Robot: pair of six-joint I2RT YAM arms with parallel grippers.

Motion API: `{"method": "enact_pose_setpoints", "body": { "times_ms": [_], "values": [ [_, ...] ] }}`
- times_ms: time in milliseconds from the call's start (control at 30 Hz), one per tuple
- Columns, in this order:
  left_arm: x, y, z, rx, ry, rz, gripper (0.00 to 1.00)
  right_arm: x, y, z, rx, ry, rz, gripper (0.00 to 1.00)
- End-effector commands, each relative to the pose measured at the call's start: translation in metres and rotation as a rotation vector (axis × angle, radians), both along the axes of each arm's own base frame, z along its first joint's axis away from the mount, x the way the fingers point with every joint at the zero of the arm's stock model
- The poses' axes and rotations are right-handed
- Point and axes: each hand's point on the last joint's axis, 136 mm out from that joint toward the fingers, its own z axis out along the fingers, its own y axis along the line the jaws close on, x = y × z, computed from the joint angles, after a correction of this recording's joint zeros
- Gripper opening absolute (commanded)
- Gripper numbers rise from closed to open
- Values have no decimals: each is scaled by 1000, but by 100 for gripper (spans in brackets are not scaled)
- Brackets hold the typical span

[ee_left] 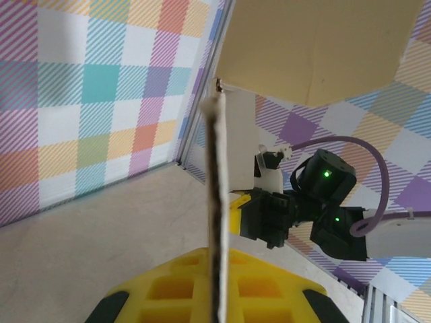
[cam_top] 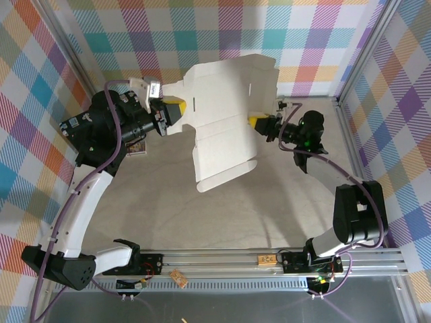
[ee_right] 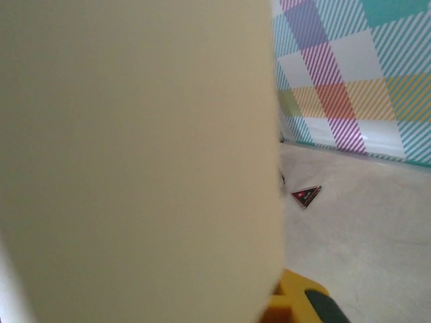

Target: Fold the paper box

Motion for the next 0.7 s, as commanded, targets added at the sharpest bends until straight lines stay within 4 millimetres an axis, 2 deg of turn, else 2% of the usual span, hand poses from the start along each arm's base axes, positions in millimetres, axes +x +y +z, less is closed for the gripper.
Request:
{"method": "enact_pose_setpoints", "body": {
  "times_ms": [0, 133, 233, 267, 333, 400, 433, 500, 567, 600, 633, 667],
  "values": [
    [-1, 9, 27, -41, -81, 58, 0, 3, -2, 4, -57, -3, -149, 0],
    [12, 8, 10, -23, -65, 79, 0, 24, -32, -24, -62, 318, -506, 0],
    [18, 4, -3, -13, -48, 73, 0, 21, -38, -35, -145, 475, -747, 0],
    [21, 3, -7, -12, -41, 73, 0, 21, -36, -33, -164, 497, -783, 0],
    [25, 1, -12, -9, -32, 72, 0, 22, -18, -25, -156, 484, -720, 0],
    [29, 1, -16, 9, -33, 81, 0, 19, -12, -26, -185, 456, -688, 0],
    [29, 2, -17, 24, -43, 84, 0, 15, -13, -28, -216, 439, -673, 9],
    [32, 5, -20, 62, -62, 90, 0, -1, -19, -30, -303, 341, -622, 49],
    [31, 5, -24, 119, -96, 71, 0, -28, -43, -30, -408, 201, -589, 92],
    [29, 4, -26, 136, -109, 52, 0, -40, -57, -26, -440, 130, -585, 99],
    [26, 0, -29, 152, -126, 16, 0, -53, -73, -16, -459, 39, -572, 99],
    [22, -4, -31, 170, -149, -28, 0, -67, -85, 2, -456, -74, -547, 99]
  ]
}}
